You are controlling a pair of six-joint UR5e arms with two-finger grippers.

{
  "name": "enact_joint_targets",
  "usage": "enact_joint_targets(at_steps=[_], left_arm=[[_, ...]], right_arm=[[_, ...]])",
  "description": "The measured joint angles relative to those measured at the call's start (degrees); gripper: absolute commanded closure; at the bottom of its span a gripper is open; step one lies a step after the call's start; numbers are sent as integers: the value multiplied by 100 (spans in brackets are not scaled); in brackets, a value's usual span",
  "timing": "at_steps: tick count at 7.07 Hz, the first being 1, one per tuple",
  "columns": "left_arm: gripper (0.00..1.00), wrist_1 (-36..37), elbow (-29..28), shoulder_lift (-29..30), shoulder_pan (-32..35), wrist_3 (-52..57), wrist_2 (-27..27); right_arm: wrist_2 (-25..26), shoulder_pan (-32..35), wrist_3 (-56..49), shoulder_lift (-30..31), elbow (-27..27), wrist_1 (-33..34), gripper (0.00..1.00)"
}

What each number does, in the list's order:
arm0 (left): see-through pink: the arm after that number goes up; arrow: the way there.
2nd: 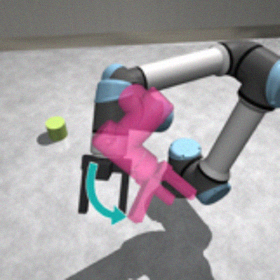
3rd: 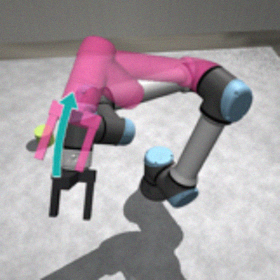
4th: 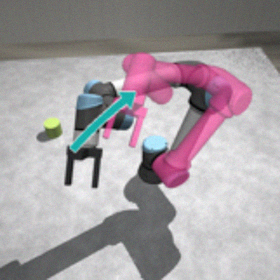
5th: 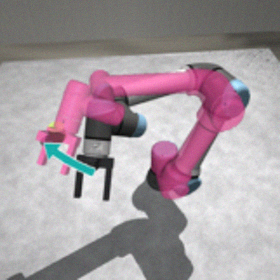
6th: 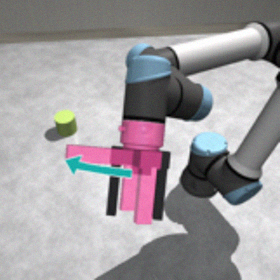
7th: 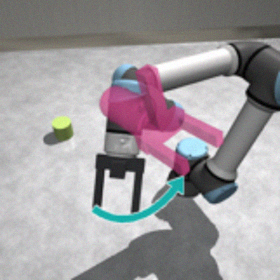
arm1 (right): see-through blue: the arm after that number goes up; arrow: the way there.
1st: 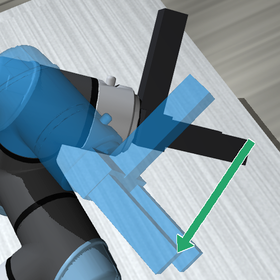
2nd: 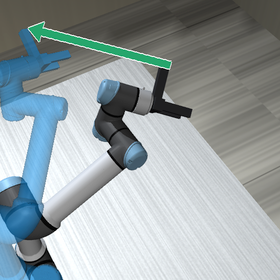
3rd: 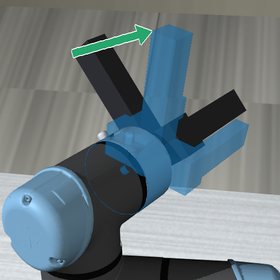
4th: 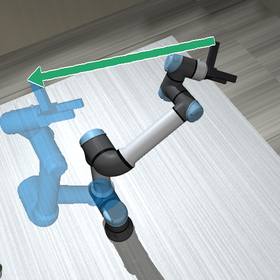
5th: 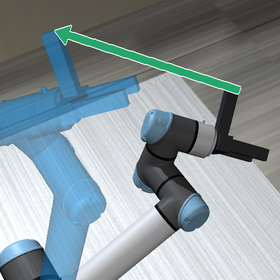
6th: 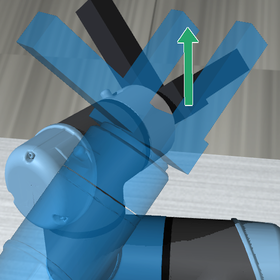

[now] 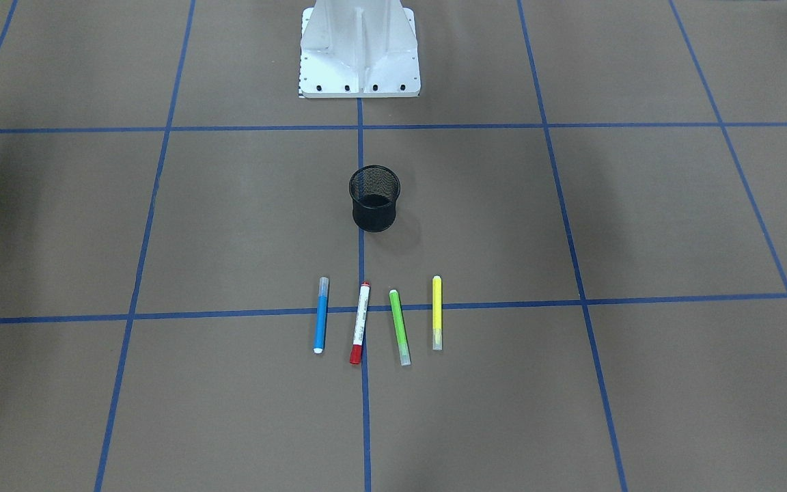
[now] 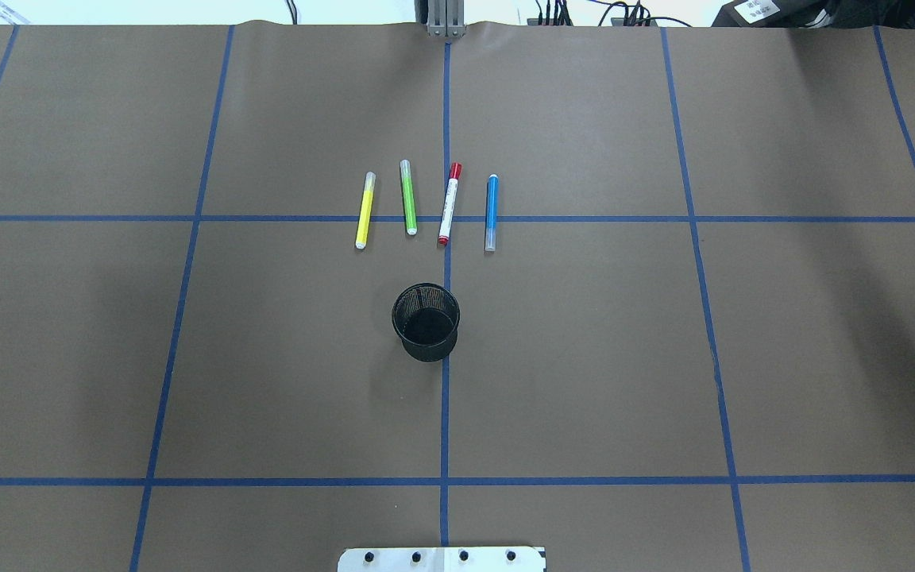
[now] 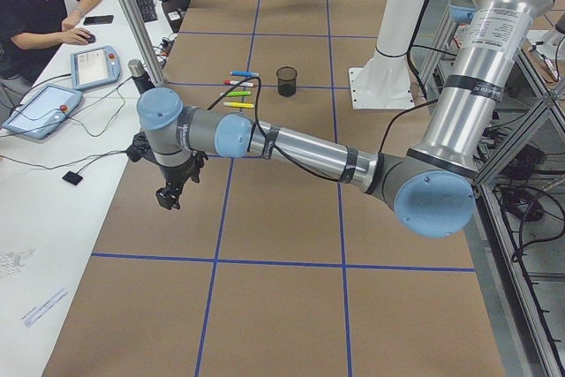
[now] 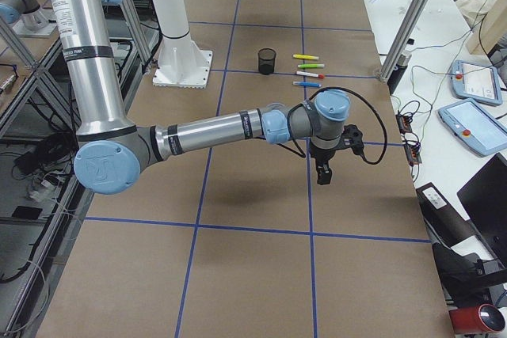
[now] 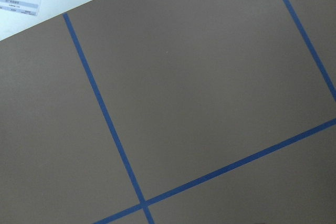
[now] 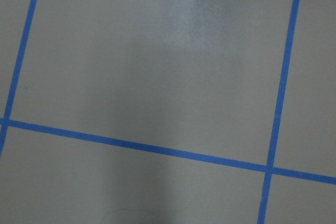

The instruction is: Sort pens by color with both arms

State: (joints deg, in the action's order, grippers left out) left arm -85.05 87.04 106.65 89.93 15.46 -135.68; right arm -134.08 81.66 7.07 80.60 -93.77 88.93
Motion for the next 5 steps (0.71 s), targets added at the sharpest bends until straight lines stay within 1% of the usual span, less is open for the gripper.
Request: enact_joint_targets(at_steps=[2,3,5], left_arm=[[1,-154,-159,-358,192,54,-9],[1,-269,-169,-546,299,59,-11],[1,-503,-114,-874,432,62,-11]], right_arm=[[21,87,14,191,-34,-206,1],[72,120,12,292,-22,-420,1],[185,200,15,464,45,-595,1]])
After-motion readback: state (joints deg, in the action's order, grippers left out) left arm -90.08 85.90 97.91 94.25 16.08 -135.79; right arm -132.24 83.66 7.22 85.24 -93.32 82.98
